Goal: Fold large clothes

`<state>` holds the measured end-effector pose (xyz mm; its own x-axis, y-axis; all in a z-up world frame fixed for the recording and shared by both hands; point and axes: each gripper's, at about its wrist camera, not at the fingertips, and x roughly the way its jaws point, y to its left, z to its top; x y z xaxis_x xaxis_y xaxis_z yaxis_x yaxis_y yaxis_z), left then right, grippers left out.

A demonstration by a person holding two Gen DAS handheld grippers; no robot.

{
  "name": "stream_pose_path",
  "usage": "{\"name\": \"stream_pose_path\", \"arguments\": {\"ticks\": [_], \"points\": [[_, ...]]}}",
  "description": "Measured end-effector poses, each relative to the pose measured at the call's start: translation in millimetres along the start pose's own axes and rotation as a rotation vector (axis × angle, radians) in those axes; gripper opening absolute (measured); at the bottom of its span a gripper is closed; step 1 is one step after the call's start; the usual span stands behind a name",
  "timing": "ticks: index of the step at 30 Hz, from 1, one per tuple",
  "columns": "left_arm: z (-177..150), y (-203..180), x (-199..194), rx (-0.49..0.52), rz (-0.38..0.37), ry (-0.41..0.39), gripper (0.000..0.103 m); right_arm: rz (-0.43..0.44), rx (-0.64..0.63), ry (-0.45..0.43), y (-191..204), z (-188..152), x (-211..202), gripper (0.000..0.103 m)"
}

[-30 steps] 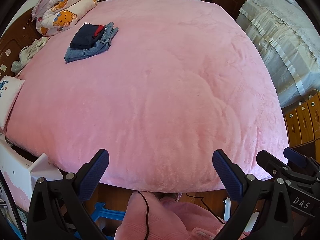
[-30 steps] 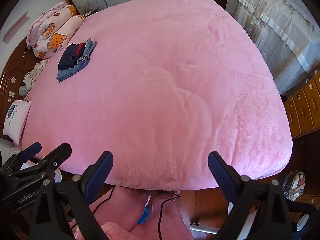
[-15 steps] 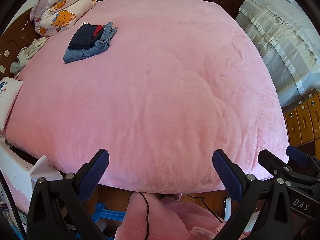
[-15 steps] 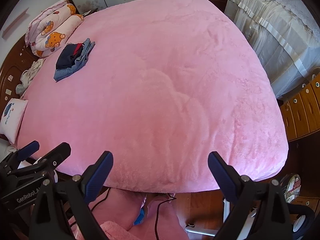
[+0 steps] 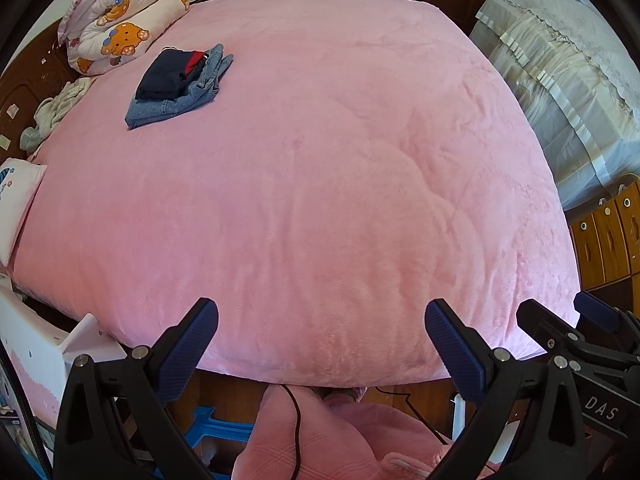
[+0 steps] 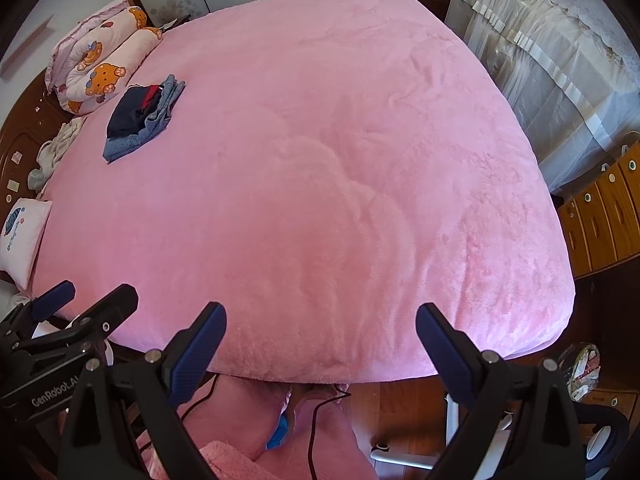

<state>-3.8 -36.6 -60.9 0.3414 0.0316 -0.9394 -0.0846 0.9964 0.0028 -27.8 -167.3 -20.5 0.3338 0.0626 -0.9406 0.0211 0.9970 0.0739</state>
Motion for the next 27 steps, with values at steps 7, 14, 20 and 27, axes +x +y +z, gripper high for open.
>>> {"name": "stream_pose_path", "arguments": {"ticks": [7, 14, 20, 27], "points": [[2.4, 3.7, -1.8, 0.015, 0.011, -0.008, 0.102, 0.002, 0.000, 0.001, -0.2, -0.2, 0.2, 0.096], [4.7, 4.1, -3.2, 0.028, 0.018, -0.011, 0.102, -0.001, 0.002, 0.006, -2.3, 1.5, 0.3, 0.096], [5.2, 4.9, -5.1, 0.034, 0.020, -0.014, 0.102, -0.001, 0.007, 0.008, -5.3, 0.8, 0.9, 0.096], [6.7, 6.5, -4.9, 0.036, 0.020, -0.013, 0.102, -0.001, 0.007, 0.012, -6.2, 0.5, 1.5, 0.096]]}}
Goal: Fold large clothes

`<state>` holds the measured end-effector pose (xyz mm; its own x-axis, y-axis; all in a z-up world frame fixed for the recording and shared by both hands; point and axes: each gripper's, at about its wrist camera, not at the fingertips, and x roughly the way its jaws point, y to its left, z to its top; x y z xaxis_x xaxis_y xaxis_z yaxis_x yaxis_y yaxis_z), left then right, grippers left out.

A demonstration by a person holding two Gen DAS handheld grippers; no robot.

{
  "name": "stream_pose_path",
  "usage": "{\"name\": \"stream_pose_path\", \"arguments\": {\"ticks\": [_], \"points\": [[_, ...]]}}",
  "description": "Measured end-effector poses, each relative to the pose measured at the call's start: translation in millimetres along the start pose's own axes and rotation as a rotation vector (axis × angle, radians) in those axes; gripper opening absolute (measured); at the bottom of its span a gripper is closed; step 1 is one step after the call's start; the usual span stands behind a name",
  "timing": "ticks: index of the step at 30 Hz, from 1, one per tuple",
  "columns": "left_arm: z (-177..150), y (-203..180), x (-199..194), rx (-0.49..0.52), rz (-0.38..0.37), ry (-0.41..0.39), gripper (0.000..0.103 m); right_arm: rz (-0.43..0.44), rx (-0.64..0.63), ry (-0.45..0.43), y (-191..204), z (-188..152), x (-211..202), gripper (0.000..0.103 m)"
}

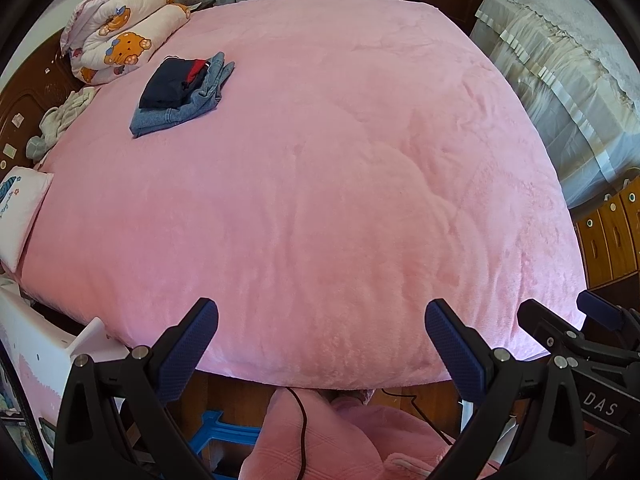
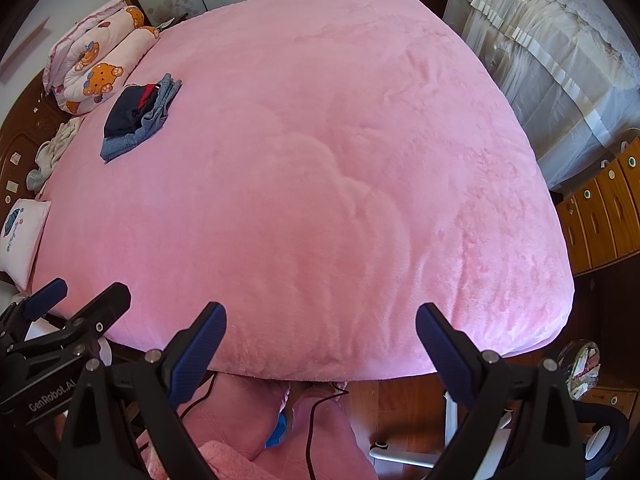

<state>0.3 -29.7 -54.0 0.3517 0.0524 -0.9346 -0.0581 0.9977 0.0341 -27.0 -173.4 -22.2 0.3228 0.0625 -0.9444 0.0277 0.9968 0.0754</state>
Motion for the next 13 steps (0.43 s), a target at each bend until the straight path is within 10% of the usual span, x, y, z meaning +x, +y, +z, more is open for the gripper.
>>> {"name": "stream_pose_path", "arguments": {"ticks": [13], "points": [[2.3, 4.1, 1.0, 0.002, -0.002, 0.006, 0.102, 0.001, -0.003, 0.004, -1.1, -0.4, 1.1, 0.096]]}}
